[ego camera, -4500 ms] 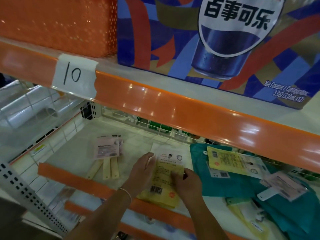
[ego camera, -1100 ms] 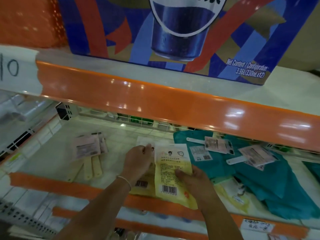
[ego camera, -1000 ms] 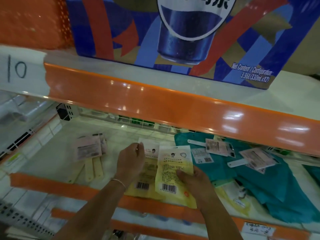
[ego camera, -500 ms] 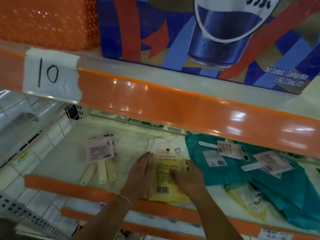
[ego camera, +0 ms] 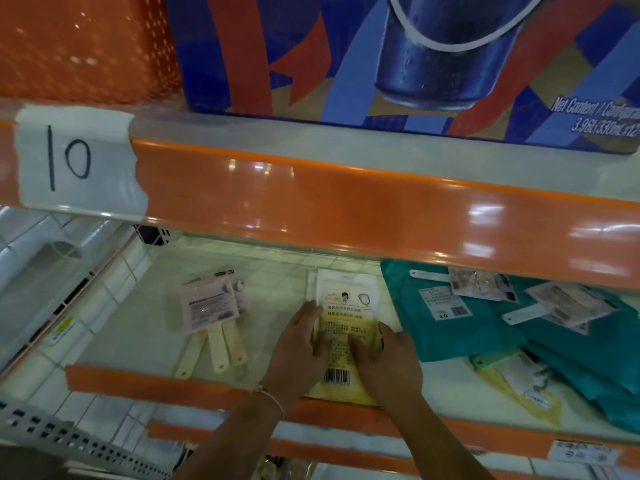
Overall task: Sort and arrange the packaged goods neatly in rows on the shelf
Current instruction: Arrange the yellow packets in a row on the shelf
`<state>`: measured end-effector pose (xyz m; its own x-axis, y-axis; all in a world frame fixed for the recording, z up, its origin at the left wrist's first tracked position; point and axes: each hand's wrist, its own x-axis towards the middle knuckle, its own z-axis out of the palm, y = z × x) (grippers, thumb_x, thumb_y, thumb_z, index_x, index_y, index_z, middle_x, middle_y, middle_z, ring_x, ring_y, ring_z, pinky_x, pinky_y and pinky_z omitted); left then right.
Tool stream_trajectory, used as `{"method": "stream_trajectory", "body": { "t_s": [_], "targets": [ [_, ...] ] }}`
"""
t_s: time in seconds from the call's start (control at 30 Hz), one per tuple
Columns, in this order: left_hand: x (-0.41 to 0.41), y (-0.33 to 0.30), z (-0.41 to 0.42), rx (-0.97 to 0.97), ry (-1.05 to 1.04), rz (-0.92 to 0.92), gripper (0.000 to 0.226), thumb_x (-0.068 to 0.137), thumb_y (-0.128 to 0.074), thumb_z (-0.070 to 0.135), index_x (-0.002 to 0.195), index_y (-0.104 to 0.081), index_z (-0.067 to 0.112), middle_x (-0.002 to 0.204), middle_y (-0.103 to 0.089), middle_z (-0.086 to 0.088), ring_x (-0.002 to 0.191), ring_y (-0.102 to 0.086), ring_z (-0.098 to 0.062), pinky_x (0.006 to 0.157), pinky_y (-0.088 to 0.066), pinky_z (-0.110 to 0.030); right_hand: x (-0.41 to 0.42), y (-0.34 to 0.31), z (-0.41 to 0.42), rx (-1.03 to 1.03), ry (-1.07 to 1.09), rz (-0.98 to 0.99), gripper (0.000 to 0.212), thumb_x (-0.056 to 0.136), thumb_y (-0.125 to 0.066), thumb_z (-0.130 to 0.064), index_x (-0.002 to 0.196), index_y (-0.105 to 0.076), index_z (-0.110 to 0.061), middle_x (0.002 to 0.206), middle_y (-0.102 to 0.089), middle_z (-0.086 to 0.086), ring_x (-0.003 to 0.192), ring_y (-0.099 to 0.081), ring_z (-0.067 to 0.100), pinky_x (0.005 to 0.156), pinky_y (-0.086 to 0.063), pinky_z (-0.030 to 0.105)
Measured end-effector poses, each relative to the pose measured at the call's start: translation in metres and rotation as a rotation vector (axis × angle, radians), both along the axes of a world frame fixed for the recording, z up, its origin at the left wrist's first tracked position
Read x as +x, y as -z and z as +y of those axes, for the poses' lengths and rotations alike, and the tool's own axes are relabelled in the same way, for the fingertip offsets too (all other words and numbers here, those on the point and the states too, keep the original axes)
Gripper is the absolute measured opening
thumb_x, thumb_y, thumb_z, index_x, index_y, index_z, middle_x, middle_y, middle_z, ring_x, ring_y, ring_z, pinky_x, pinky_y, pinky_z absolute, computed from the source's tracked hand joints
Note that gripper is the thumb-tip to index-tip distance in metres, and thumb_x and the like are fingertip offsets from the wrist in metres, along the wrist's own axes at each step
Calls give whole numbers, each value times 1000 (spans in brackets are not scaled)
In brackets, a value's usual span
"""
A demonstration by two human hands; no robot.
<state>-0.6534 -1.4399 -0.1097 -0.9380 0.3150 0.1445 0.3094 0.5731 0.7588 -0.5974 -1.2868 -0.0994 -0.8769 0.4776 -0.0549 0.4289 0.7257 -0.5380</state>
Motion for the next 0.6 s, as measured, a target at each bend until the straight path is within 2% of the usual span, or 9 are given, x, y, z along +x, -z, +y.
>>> {"method": "stream_trajectory", "body": {
  "t_s": [0.17, 0.27, 0.33, 0.4, 0.47, 0.53, 0.6],
  "targets": [
    [0, -1, 1, -41, 12, 21, 53, 94, -58, 24, 143, -41, 14, 153, -34, -5, 143, -26, -16, 112, -19, -19, 5, 4, -3, 8, 17, 44, 57, 87, -45, -67, 128, -48, -28, 115, -48, 1, 99, -58, 21, 78, -49, 32],
    [0, -3, 0, -51, -16, 20, 51, 93, -59, 27, 141, -44, 16, 152, -36, -3, 141, -30, -16, 110, -23, -19, 7, -4, 4, -144, 42, 87, 59, 90, -47, -61, 136, -44, -24, 124, -47, 3, 99, -56, 16, 77, -47, 25],
    [2, -10, 1, -38, -64, -14, 51, 95, -55, 33, 142, -44, 18, 152, -35, -1, 139, -32, -15, 111, -27, -22, 11, -11, 16, -300, 100, 173, 53, 89, -45, -62, 125, -51, -23, 114, -52, 1, 86, -57, 11, 65, -48, 21],
    [1, -21, 8, -41, -82, 6, 48, 97, -50, 33, 142, -44, 17, 152, -35, -2, 140, -32, -16, 113, -29, -28, 16, -20, 37, -367, 150, 251, 49, 87, -45, -63, 106, -60, -20, 87, -61, 0, 72, -60, 14, 58, -50, 28],
    [1, -36, 23, -60, -60, 46, 45, 98, -47, 33, 140, -45, 16, 152, -36, -3, 141, -30, -16, 114, -28, -30, 23, -30, 63, -468, 169, 278, 26, 94, -53, -43, 97, -63, -18, 67, -60, -2, 59, -58, 13, 53, -48, 31],
    [2, -52, 48, -79, -23, 72, 44, 98, -45, 36, 139, -47, 18, 151, -37, -1, 141, -31, -16, 114, -29, -31, 30, -40, 92, -553, 196, 305, 15, 96, -56, -28, 89, -65, -19, 67, -61, 6, 57, -54, 14, 53, -42, 30],
    [6, -65, 79, -85, 44, 80, 42, 99, -43, 37, 137, -49, 20, 148, -41, 2, 137, -36, -13, 111, -31, -27, 37, -48, 118, -616, 258, 331, 16, 95, -57, -26, 83, -65, -21, 75, -64, 15, 60, -53, 18, 55, -41, 31]
  ]
}}
